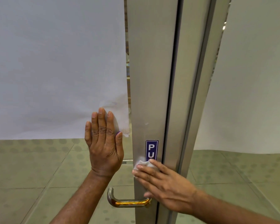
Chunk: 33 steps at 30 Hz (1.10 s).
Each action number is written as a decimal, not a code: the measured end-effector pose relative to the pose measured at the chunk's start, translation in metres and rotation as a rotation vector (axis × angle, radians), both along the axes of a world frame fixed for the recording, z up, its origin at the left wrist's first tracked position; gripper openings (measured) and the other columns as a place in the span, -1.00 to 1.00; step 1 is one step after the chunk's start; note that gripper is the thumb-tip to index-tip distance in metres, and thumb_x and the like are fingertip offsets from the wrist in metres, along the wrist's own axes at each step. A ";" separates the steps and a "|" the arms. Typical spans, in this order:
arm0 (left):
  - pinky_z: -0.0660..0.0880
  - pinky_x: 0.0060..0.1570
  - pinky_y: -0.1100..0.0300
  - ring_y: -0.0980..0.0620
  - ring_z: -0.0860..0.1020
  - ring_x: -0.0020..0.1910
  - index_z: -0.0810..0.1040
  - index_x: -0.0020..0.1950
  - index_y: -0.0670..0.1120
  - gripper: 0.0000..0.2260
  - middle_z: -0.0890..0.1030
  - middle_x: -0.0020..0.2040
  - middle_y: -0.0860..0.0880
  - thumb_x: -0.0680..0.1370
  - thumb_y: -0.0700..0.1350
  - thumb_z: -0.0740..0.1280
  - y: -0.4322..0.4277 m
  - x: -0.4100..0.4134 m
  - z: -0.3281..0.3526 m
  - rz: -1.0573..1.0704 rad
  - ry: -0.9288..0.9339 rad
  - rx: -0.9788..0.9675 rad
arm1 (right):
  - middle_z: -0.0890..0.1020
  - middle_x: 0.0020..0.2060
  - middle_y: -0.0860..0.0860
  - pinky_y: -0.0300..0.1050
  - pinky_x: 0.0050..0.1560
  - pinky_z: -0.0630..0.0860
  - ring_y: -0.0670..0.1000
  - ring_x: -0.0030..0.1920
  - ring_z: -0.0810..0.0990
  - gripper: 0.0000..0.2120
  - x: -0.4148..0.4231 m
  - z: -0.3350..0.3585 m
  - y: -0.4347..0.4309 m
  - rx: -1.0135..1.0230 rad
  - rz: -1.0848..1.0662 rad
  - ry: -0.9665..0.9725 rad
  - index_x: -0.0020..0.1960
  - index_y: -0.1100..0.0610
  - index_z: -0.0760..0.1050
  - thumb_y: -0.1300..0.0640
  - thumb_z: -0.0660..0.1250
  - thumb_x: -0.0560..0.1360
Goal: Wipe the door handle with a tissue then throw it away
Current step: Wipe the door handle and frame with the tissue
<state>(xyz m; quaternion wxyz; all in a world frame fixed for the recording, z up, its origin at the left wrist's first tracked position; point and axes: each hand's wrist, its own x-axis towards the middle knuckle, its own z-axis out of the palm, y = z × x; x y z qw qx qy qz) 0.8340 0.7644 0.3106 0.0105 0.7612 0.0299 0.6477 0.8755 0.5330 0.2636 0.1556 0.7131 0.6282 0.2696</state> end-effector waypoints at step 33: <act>-0.09 0.69 -0.03 -0.05 -0.02 0.72 0.03 0.70 -0.11 -0.49 -0.04 0.73 -0.03 0.76 -0.03 0.03 0.000 -0.002 0.000 -0.014 0.011 -0.007 | 0.58 0.38 -0.09 -0.16 0.53 0.19 -0.10 0.44 0.46 -0.27 -0.014 -0.003 -0.008 0.105 -0.015 0.197 0.40 -0.01 0.54 -0.03 0.66 0.27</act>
